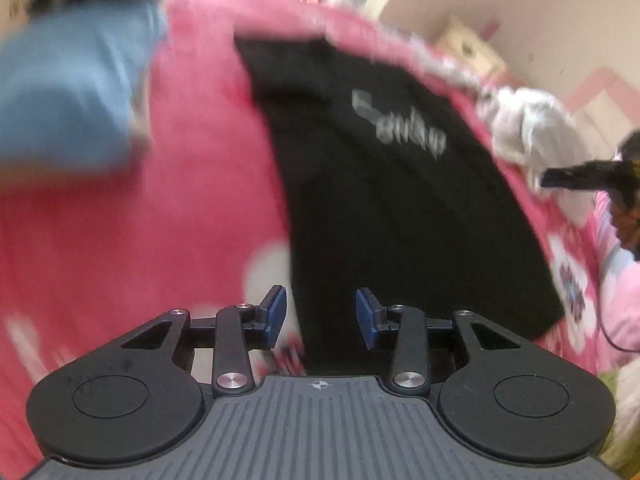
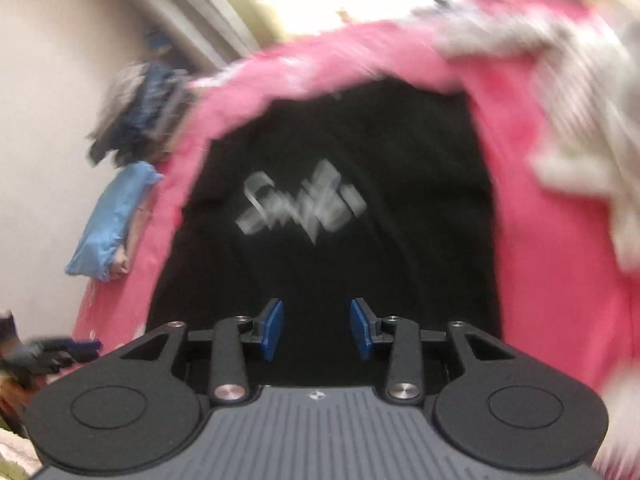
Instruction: Fold clothes
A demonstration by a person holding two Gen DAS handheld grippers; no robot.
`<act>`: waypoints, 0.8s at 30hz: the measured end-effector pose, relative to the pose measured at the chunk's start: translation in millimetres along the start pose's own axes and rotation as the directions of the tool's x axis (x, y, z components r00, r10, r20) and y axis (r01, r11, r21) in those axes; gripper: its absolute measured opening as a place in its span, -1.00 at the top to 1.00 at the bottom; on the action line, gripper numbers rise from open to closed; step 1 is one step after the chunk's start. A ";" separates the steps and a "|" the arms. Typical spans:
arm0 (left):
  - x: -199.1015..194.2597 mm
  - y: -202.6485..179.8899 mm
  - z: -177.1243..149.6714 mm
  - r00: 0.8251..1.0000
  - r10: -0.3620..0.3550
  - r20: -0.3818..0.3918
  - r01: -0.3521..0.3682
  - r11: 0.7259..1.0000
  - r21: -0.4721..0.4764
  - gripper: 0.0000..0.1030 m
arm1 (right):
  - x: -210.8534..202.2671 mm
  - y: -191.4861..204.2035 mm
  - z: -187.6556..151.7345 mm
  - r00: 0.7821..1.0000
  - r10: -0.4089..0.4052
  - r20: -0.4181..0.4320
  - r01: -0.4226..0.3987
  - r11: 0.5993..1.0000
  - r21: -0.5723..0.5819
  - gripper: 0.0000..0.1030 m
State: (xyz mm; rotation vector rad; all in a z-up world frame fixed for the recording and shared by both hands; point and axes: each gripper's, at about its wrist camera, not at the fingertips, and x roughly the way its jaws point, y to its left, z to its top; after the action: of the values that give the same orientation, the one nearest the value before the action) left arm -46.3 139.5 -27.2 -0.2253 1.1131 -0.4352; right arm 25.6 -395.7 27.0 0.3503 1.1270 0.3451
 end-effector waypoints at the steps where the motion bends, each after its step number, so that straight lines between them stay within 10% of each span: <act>1: 10.1 -0.6 -7.4 0.999 -0.005 -0.036 0.004 1.000 -0.014 0.27 | -4.3 -12.0 -15.7 1.000 -0.024 -0.010 0.024 0.999 0.040 0.22; 12: 45.0 -11.6 -16.5 0.997 0.059 -0.043 -0.061 0.998 -0.032 0.27 | -27.0 -110.7 -82.5 0.997 -0.069 0.034 0.050 0.918 0.392 0.18; 24: 48.8 -0.2 -14.8 0.999 0.042 0.010 -0.040 0.990 -0.134 0.28 | 10.1 -131.2 -81.5 1.000 0.014 -0.014 -0.008 0.918 0.396 0.19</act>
State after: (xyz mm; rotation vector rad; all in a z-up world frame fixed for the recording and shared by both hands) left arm -41.7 118.2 -73.3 -0.3218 1.1334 -0.3227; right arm -33.3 -500.6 -70.4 0.7135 1.2103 0.1252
